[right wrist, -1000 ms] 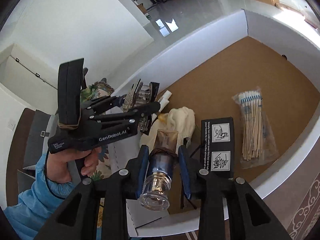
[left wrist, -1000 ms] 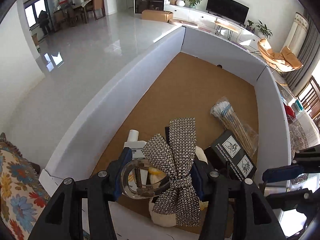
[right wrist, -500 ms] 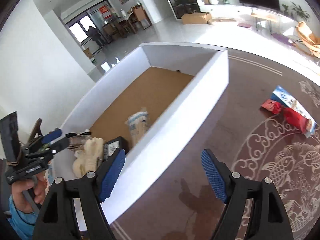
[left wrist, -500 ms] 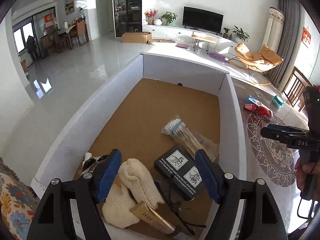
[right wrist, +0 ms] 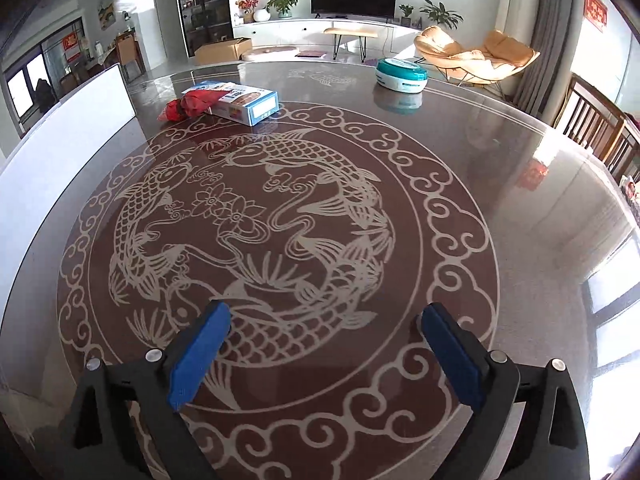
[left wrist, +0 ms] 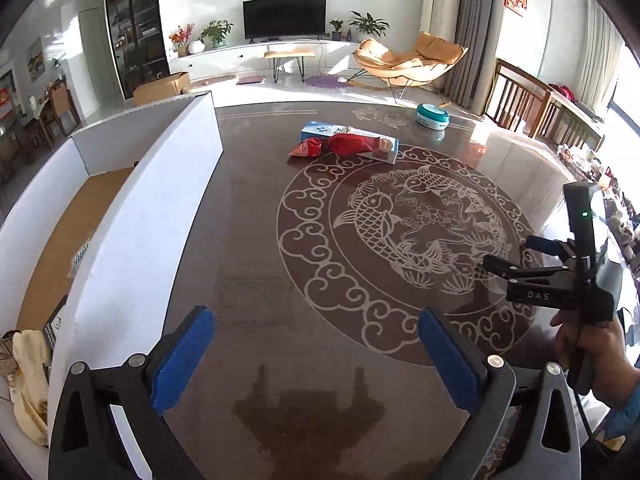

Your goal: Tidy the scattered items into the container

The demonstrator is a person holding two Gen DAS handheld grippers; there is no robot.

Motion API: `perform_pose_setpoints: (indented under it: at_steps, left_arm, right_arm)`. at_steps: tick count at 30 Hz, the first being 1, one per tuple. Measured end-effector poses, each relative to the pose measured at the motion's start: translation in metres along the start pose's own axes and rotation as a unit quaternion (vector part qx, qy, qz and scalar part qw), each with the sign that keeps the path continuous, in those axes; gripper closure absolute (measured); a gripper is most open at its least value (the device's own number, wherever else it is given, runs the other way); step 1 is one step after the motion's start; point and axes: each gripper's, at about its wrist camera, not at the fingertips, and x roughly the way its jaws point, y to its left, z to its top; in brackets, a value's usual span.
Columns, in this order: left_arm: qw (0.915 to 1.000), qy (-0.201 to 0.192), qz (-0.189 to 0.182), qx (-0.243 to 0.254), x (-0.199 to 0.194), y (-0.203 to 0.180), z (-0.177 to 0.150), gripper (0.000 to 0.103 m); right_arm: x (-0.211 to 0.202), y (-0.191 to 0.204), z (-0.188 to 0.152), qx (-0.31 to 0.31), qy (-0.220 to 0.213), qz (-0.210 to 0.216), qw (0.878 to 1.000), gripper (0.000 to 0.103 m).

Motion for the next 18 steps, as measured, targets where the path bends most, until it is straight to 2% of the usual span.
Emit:
perform_pose_setpoints:
  at_steps: [2, 5, 7, 18]
  left_arm:
    - [0.9997, 0.011, 0.023, -0.002, 0.027, -0.012, 0.0, 0.0]
    - [0.9994, 0.022, 0.011, -0.025, 0.055, -0.02, 0.003, 0.0]
    - [0.9991, 0.027, 0.016, -0.027, 0.069, -0.027, 0.004, 0.0]
    - [0.9991, 0.015, 0.012, -0.037, 0.073, -0.027, 0.002, 0.0]
  right_arm:
    - [-0.002, 0.001, -0.002, 0.005, -0.001, -0.005, 1.0, 0.001]
    - [-0.003, 0.008, -0.003, 0.005, -0.003, -0.009, 1.0, 0.0]
    - [-0.003, 0.009, -0.004, 0.005, -0.003, -0.009, 1.0, 0.0]
    - [-0.003, 0.009, -0.004, 0.006, -0.003, -0.009, 1.0, 0.0]
